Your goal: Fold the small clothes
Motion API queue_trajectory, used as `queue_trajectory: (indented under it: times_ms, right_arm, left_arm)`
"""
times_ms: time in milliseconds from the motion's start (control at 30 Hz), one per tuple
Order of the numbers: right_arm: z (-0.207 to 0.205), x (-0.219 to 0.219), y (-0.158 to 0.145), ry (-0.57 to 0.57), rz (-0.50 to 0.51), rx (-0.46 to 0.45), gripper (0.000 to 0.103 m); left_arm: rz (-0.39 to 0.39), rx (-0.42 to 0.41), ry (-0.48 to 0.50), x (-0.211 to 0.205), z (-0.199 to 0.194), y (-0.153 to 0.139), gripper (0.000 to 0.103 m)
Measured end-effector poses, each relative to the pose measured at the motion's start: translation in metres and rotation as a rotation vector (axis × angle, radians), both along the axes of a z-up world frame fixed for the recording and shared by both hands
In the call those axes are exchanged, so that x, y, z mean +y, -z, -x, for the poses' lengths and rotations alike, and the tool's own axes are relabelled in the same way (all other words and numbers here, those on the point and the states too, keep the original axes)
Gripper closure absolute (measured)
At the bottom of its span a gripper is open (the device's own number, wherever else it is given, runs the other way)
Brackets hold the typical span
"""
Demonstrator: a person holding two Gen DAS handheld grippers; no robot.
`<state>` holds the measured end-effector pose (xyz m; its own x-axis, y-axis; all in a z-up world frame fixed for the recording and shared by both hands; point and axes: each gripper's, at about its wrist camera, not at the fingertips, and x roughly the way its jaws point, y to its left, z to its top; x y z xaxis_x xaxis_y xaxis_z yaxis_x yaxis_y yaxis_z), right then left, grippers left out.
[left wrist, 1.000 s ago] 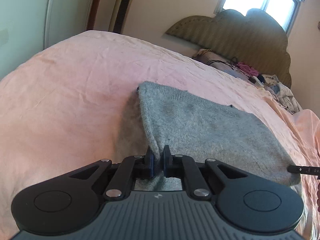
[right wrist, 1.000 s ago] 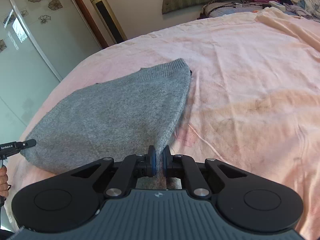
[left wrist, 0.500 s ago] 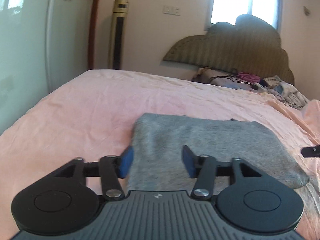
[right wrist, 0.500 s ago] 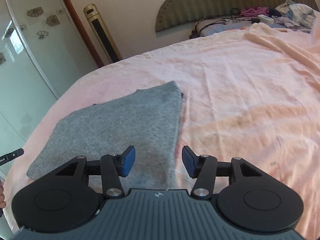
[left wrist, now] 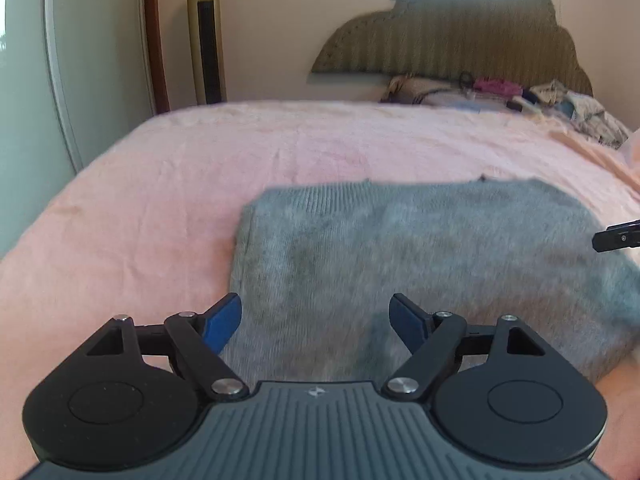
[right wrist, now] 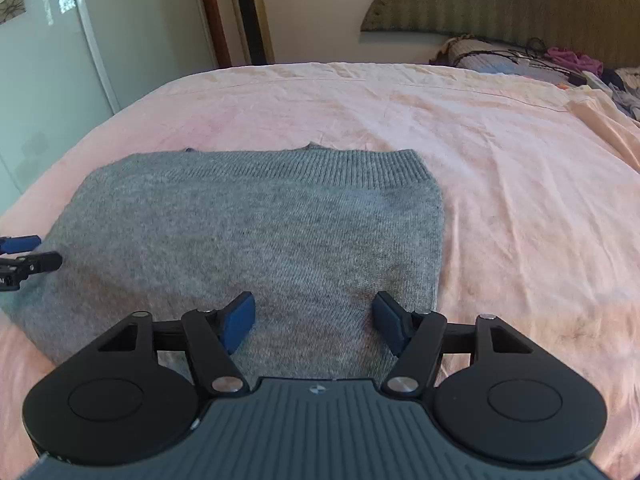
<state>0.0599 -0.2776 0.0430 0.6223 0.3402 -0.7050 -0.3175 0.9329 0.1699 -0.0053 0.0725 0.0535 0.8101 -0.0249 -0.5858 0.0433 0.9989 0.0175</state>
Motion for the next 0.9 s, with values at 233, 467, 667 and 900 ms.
queue_trajectory:
  times_ms: [233, 467, 667, 900]
  right_arm:
    - [-0.078, 0.023, -0.023, 0.057, -0.100, -0.041, 0.017]
    - [-0.119, 0.026, 0.035, 0.054, 0.070, -0.038, 0.002]
    - [-0.110, 0.027, 0.030, 0.096, 0.099, -0.058, 0.006]
    - [-0.030, 0.038, 0.020, -0.010, 0.047, -0.079, 0.003]
  left_arm:
    - [-0.048, 0.060, 0.043, -0.046, -0.118, 0.010, 0.022]
    - [0.013, 0.128, -0.057, -0.008, -0.164, 0.048, 0.000]
    - [-0.069, 0.092, -0.092, -0.023, -0.130, 0.032, 0.001]
    - [-0.001, 0.087, 0.041, -0.035, -0.094, 0.041, 0.000]
